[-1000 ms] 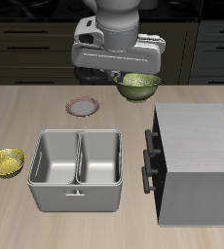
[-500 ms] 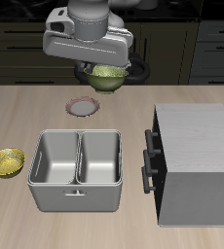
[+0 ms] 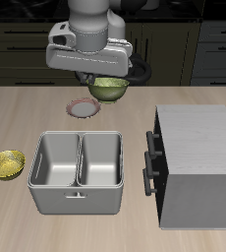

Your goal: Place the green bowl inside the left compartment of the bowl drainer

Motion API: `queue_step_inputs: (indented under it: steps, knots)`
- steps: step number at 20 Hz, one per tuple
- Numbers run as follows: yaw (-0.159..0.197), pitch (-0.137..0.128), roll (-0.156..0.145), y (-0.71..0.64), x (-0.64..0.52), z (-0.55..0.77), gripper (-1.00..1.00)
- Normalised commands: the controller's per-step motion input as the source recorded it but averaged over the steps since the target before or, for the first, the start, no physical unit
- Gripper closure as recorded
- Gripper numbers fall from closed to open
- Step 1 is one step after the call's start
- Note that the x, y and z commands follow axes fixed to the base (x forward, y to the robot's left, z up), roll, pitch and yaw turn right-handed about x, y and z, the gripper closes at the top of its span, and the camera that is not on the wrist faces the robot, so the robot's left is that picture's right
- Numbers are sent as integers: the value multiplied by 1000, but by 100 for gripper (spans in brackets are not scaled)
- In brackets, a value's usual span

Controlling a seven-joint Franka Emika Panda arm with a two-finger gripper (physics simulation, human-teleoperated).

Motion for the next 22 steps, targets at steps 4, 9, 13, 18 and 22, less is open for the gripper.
queue_step_inputs:
  steps: [4,9,13,18,22]
  knots:
    - [-45,-8,30,114,236,79,100]
    - [-28,-17,34,107,231,75,100]
    - [11,-30,64,111,252,116,100]
    - [7,-32,74,223,106,95,100]
    - [29,-34,66,222,68,33,100]
